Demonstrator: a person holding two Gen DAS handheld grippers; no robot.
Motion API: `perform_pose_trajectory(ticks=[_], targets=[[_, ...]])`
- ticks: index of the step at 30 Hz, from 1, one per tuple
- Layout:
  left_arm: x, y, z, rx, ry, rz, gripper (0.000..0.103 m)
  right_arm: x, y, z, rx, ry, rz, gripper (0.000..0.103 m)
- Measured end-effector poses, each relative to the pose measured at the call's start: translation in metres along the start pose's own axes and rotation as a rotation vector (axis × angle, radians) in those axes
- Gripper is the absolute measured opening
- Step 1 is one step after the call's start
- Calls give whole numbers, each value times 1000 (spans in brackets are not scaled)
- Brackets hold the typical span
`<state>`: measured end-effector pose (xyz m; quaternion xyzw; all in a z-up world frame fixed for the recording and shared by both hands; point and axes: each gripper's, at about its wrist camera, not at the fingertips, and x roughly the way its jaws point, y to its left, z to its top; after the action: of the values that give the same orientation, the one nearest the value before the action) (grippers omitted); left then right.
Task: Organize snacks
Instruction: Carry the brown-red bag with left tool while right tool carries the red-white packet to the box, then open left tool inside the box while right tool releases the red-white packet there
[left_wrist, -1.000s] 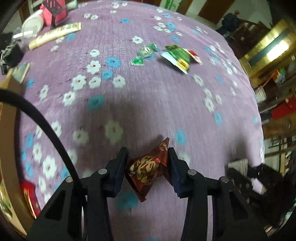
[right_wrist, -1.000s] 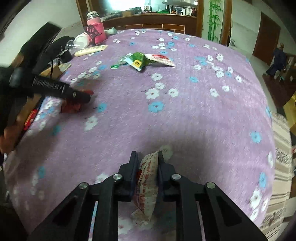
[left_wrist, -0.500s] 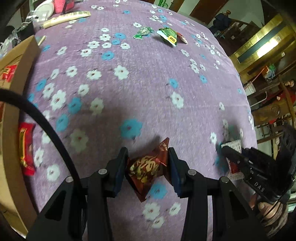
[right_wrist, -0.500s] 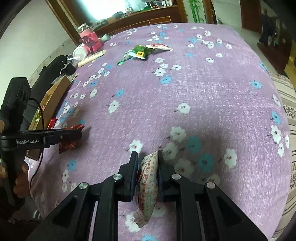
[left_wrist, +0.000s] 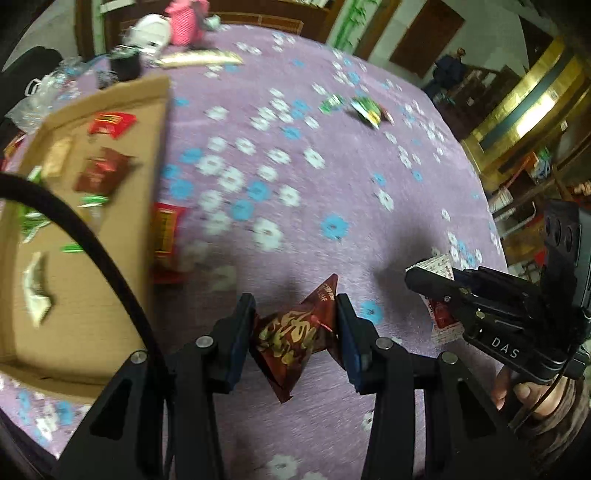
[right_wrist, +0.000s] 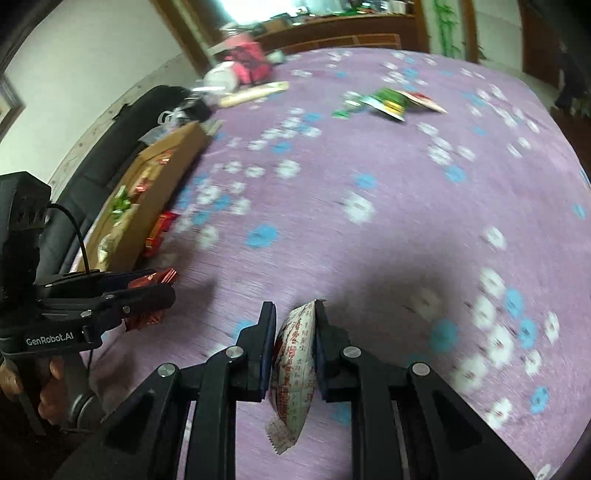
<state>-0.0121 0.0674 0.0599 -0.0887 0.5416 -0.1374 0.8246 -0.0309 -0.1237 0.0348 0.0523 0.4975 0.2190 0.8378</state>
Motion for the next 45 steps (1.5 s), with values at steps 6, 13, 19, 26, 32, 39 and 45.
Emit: perform_pose_trajectory(ticks=[6, 13, 19, 26, 32, 39, 45], targets=[[-39, 31, 6, -48, -90, 29, 46, 3, 56, 28, -122, -15, 65, 18], [-60, 94, 15, -150, -166, 165, 46, 25, 137, 66, -291, -20, 166, 18], [-57, 147, 19, -239, -171, 291, 46, 63, 189, 82, -360, 18, 222, 17], [-46, 174, 20, -278, -152, 332, 47, 98, 213, 86, -384, 58, 207, 17], [-41, 179, 20, -281, -130, 351, 49, 107, 219, 87, -396, 69, 175, 19], [-39, 172, 22, -253, -125, 398, 54, 104, 216, 87, -392, 65, 159, 26], [-41, 165, 22, -253, -142, 414, 58, 95, 214, 86, -396, 49, 164, 35]])
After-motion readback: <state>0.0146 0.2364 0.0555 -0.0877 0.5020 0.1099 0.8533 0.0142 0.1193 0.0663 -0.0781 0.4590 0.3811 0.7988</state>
